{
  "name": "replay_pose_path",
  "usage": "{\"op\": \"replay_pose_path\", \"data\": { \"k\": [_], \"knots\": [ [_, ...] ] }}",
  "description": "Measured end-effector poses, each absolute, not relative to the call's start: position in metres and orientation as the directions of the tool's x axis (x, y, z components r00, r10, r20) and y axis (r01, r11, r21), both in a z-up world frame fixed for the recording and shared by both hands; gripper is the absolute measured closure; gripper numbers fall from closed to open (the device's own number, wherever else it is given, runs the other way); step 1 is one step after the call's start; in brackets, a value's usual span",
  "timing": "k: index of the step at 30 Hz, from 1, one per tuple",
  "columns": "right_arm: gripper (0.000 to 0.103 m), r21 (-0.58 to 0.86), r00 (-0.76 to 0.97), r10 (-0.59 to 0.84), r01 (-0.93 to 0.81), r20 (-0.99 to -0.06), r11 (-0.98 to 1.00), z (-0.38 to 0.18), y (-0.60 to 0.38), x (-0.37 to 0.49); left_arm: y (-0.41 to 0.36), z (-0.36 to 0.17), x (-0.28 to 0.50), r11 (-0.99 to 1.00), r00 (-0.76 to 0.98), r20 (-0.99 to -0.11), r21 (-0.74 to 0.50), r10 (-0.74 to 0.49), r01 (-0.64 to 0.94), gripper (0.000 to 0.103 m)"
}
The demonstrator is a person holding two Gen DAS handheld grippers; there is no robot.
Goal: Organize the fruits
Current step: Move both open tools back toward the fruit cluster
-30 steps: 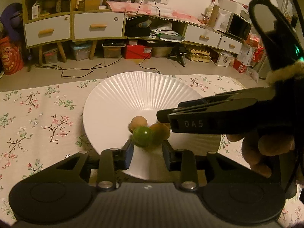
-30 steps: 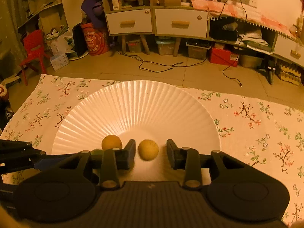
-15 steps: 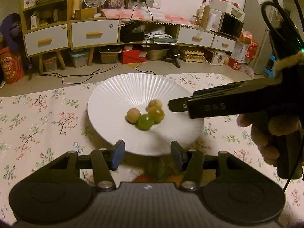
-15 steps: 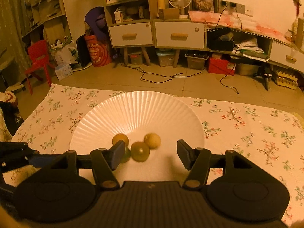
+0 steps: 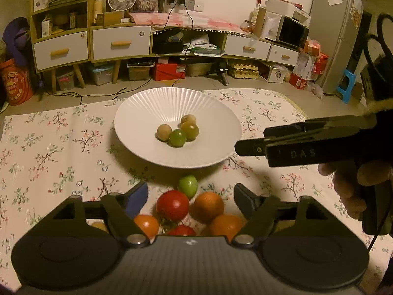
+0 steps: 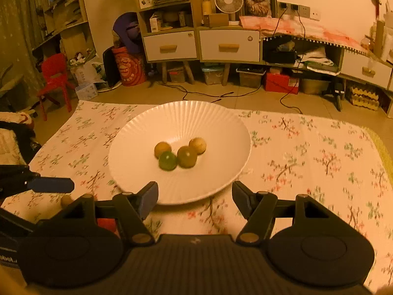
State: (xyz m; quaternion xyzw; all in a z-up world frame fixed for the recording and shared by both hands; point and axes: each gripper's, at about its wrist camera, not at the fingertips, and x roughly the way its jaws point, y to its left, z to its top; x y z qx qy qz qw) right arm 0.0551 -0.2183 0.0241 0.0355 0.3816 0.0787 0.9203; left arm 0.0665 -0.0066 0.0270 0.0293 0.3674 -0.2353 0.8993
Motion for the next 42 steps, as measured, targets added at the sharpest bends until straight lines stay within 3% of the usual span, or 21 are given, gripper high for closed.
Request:
{"op": "replay_pose_path", "data": {
  "k": [10, 21, 42],
  "knots": [
    [0.033, 0.105, 0.695, 0.169, -0.134, -0.699, 0.985, 0.023, -0.215, 0.031, 0.002, 0.023, 0.048, 0.884, 0.602, -0.691, -0.118, -0.401, 0.453, 0.014],
    [0.013, 0.104, 0.708, 0.180, -0.150, -0.683, 0.983, 0.016, -0.205, 0.007, 0.020, 0.019, 0.033, 0.892, 0.608, -0.686, -0.139, -0.401, 0.431, 0.003],
    [0.009, 0.053, 0.669, 0.214, -0.253, -0.712, 0.966, -0.007, -0.173, -0.017, 0.048, -0.016, 0.024, 0.935, 0.617, -0.721, -0.125, -0.316, 0.333, 0.000]
  ]
}}
